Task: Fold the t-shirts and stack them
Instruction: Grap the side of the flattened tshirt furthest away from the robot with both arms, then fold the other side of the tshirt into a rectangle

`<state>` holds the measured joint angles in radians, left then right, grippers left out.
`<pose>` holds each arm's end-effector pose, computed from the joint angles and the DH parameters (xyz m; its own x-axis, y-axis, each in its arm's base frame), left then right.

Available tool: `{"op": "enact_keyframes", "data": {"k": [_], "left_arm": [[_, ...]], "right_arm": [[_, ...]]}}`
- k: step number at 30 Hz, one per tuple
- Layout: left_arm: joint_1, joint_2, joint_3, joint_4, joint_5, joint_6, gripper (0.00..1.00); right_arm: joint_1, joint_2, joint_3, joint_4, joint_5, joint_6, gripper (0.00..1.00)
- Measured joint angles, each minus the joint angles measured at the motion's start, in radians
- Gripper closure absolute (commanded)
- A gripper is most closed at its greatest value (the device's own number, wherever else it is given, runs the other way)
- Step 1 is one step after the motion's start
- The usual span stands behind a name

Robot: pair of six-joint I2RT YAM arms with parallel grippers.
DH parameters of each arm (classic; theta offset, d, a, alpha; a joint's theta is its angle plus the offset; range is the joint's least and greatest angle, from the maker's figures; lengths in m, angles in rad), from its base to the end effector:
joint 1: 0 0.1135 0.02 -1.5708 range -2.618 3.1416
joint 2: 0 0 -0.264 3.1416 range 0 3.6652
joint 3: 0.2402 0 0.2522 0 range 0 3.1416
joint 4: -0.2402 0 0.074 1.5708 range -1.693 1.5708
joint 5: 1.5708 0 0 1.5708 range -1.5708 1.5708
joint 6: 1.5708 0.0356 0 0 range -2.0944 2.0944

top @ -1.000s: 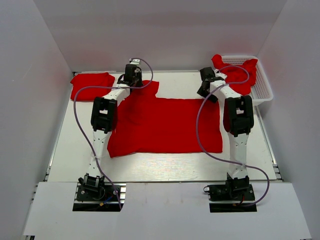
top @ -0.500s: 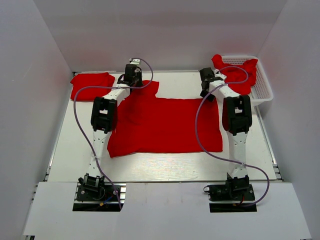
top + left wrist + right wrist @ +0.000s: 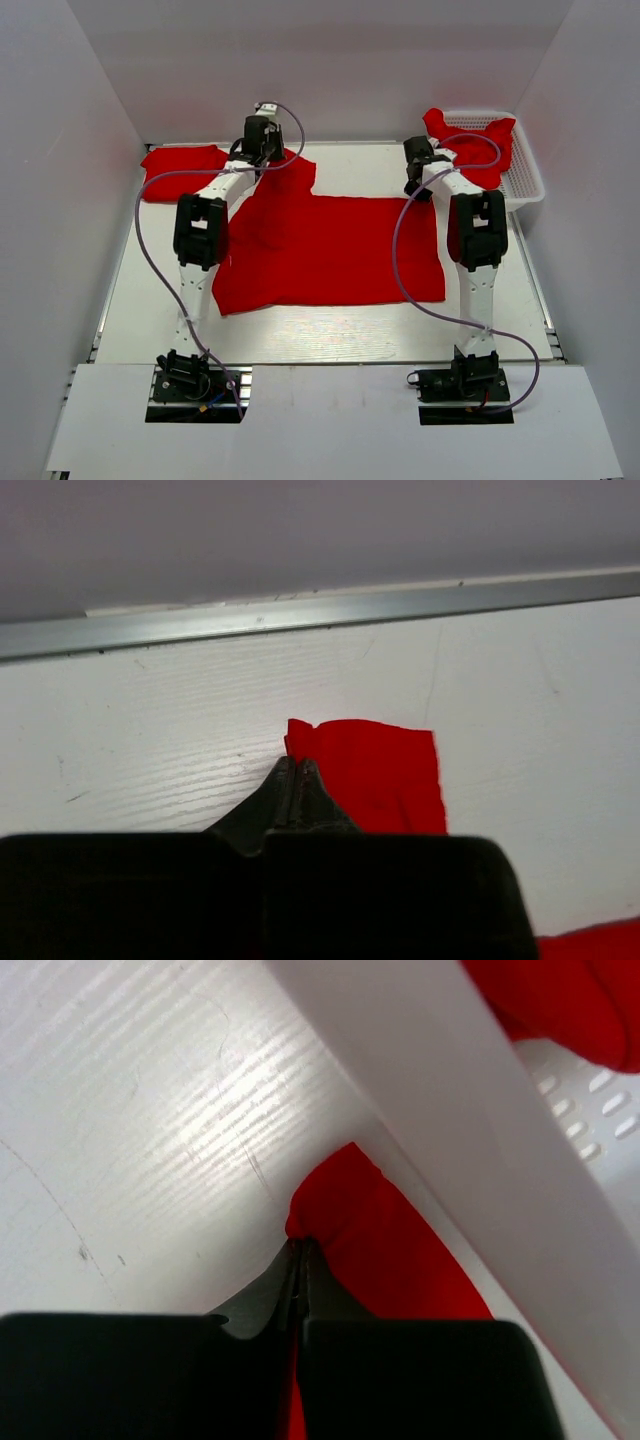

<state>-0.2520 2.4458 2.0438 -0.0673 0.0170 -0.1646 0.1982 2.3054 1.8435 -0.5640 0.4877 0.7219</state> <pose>0.5512 -0.1425 0.1925 -0.4753 -0.0468 -0.8786 0.1887 0.9699 -0.1537 0.4912 0.0816 0.1638 -0.5869 0.4776 -0.6539 0.6022 0.7972 0.0417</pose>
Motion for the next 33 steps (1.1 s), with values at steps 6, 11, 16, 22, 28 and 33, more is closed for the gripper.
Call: {"op": "enact_keyframes", "data": {"k": [6,11,16,22,28,33], "left_arm": [[0.000,-0.148,-0.129,0.068,0.036,0.011,1.00],[0.000,-0.288,-0.312,0.140,0.071,0.034,1.00],[0.000,-0.394,-0.486,0.189,0.090,0.061,1.00],[0.000,-0.539,-0.681,0.203,0.104,0.098,1.00],[-0.006,-0.750,-0.858,0.198,0.103,0.119,1.00],[-0.010,-0.917,-0.993,0.167,0.099,0.119,1.00]], "right_arm": [[0.002,-0.068,-0.081,0.008,-0.021,-0.034,1.00],[0.007,-0.161,-0.170,0.057,-0.056,-0.079,1.00],[0.020,-0.224,-0.240,0.114,-0.092,-0.136,1.00],[0.040,-0.248,-0.287,0.127,-0.084,-0.153,1.00],[0.045,-0.338,-0.395,0.120,-0.074,-0.152,1.00],[0.046,-0.412,-0.455,0.125,-0.066,-0.153,1.00]]}}
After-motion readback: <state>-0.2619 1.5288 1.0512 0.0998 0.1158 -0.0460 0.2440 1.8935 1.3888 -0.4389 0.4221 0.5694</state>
